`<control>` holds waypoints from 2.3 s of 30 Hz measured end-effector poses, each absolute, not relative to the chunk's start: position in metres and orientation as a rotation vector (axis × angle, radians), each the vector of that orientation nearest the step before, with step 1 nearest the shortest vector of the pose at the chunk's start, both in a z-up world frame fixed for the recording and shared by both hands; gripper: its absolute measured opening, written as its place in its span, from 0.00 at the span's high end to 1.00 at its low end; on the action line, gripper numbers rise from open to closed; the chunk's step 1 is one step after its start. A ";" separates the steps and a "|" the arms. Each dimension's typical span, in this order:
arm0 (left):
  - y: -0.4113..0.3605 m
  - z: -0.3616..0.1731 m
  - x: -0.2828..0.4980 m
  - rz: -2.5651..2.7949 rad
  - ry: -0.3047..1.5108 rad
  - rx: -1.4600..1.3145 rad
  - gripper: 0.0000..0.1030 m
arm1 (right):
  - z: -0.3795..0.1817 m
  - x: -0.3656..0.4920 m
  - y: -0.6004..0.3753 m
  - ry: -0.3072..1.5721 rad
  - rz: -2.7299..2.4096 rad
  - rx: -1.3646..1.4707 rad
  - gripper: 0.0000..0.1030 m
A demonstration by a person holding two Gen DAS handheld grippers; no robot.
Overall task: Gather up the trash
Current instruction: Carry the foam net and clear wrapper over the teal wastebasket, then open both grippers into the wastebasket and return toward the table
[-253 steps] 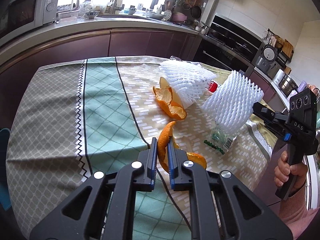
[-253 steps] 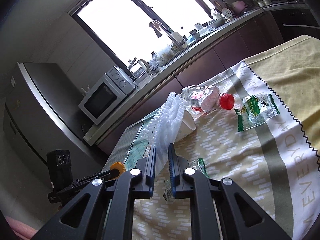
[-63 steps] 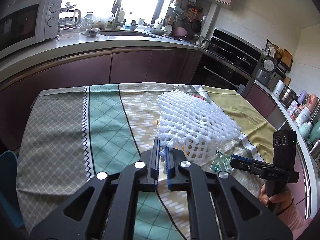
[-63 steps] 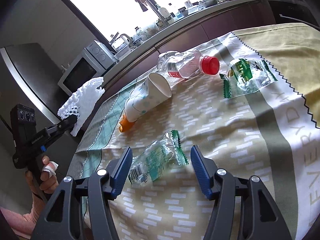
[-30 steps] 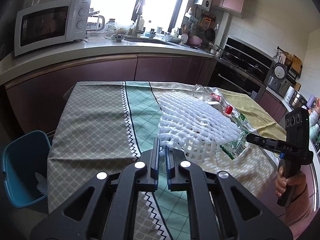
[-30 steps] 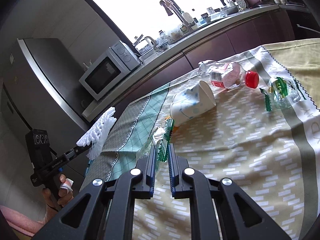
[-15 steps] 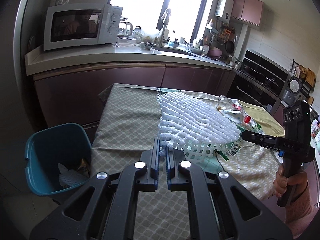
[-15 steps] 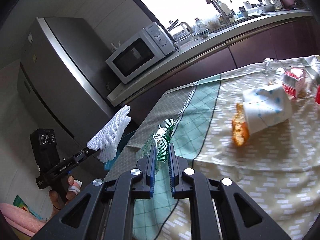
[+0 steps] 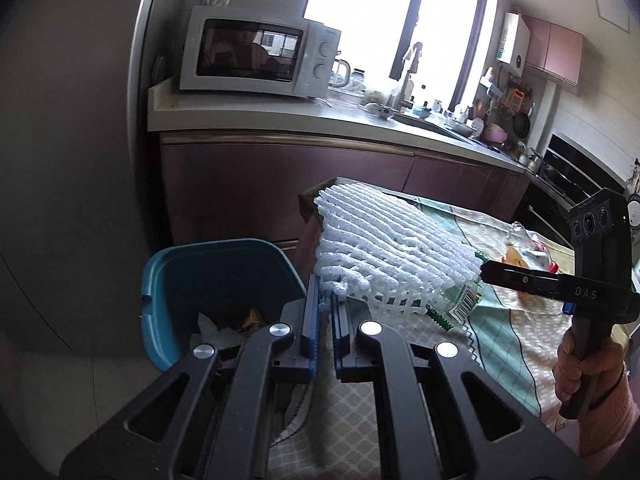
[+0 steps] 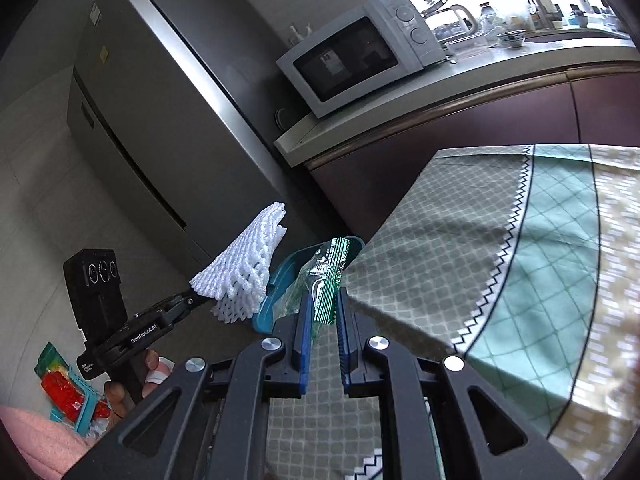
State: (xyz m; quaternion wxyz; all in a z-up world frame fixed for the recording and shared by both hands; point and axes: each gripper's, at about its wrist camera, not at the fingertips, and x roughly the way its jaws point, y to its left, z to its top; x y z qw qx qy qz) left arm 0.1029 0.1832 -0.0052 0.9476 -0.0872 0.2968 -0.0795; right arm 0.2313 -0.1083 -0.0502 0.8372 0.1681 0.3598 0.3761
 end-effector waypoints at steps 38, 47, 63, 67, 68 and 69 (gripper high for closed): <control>0.269 -0.099 0.157 0.035 0.796 -0.267 0.85 | -0.101 0.303 0.046 1.011 0.781 0.138 0.82; 0.256 -0.115 0.169 0.023 0.828 -0.248 0.67 | -0.108 0.308 0.044 1.019 0.762 0.151 0.80; 0.178 -0.058 0.132 -0.083 0.645 -0.102 0.27 | -0.066 0.240 -0.045 0.815 0.737 0.152 0.45; 0.151 -0.042 0.124 -0.150 0.607 -0.087 0.19 | -0.056 0.220 -0.078 0.762 0.692 0.159 0.38; 0.144 -0.038 0.122 -0.166 0.599 -0.083 0.17 | -0.054 0.214 -0.088 0.751 0.676 0.164 0.38; 0.138 -0.035 0.118 -0.181 0.594 -0.083 0.16 | -0.052 0.209 -0.097 0.741 0.660 0.169 0.38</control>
